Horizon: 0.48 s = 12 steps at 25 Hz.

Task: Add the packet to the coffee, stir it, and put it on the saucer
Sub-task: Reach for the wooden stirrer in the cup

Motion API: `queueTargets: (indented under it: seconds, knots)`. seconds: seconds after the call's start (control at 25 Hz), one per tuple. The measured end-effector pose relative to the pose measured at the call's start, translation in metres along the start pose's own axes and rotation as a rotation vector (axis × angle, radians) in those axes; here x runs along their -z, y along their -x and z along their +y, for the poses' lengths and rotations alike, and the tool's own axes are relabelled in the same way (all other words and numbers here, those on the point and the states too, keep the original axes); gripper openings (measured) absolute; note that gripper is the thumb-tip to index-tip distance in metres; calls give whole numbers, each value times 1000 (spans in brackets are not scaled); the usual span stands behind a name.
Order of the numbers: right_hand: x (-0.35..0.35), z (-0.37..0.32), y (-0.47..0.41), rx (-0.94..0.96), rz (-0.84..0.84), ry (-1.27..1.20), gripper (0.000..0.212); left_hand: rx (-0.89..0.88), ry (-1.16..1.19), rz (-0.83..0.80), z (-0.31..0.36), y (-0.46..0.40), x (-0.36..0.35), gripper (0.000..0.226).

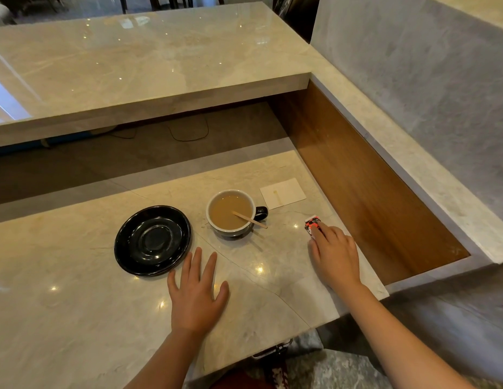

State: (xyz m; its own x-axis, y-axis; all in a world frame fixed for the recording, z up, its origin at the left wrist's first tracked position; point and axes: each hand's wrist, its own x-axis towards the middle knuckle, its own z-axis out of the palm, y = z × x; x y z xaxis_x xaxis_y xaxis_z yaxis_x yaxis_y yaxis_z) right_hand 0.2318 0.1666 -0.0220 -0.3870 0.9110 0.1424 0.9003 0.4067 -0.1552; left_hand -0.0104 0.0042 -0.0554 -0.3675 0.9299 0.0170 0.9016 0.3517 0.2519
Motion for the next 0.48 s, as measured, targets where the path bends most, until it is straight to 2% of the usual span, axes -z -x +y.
queueTargets:
  seconds: [0.28,0.4,0.48]
  knots:
    - [11,-15,-4,3,68,-87,40,-7,30,12,2,1,1,66]
    - [27,-46,-16,174,87,-262,40,-10,38,16,1,2,2,65]
    - [32,-69,-23,295,72,-258,48,-7,37,15,1,1,2,65]
